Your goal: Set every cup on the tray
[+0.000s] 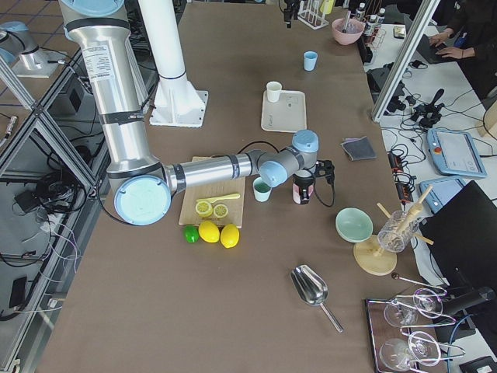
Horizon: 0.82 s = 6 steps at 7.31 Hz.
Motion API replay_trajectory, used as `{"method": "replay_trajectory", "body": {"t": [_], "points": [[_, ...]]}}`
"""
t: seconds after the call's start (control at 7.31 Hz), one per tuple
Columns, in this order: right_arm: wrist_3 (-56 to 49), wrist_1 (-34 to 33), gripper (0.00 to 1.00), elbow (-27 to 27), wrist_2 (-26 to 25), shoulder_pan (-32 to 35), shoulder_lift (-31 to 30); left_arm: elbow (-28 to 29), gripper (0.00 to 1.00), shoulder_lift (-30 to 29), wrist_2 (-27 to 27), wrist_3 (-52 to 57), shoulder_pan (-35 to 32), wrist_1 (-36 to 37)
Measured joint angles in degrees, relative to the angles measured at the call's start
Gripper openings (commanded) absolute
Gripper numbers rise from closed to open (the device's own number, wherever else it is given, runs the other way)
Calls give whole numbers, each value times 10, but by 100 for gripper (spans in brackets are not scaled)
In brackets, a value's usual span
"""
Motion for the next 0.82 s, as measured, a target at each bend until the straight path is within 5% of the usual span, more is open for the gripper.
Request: {"method": "replay_trajectory", "body": {"t": [0.41,0.82], "points": [[13,-3,0,5,3,-4,10,1,99,-1,0,-3,1,-1],[116,-70,0,11,5,-22,105,1,99,-1,0,-5,2,-2]]}}
